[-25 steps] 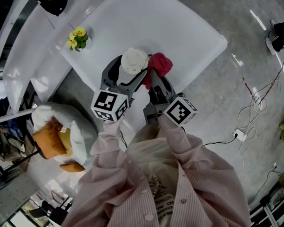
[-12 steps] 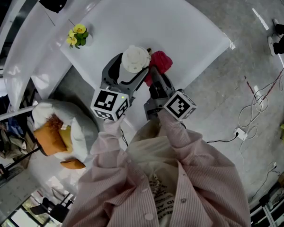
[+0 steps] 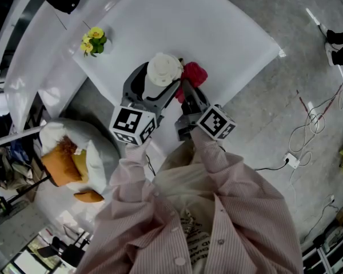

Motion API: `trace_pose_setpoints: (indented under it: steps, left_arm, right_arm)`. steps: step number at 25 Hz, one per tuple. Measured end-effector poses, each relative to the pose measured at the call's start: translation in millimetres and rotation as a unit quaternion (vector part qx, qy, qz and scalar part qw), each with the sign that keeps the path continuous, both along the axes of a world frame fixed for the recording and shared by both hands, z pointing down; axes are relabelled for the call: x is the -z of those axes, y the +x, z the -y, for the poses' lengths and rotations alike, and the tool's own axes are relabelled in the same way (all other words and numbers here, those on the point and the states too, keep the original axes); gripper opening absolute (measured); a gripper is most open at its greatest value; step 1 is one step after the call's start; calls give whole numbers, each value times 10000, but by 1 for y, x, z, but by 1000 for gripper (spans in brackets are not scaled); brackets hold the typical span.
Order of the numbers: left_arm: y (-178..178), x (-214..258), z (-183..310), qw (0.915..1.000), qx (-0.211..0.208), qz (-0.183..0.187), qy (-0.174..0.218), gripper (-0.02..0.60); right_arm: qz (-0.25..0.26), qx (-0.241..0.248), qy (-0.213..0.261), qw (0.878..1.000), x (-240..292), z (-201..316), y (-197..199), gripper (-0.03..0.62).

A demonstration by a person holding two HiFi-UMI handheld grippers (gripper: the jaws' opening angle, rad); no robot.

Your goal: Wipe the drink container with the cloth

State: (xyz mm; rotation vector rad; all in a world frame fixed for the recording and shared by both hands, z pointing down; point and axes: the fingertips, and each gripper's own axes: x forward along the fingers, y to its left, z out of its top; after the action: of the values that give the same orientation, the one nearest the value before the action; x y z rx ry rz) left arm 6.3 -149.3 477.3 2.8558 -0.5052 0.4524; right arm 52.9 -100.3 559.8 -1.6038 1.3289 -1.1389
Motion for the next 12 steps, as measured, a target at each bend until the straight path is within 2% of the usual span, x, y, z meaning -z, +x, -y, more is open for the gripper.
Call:
trace_pose_setpoints:
  steps: [12]
  left_arm:
    - [-1, 1, -2, 10000, -1, -43, 5, 383]
  right_arm:
    - [36, 40, -436, 9990, -28, 2, -1, 40]
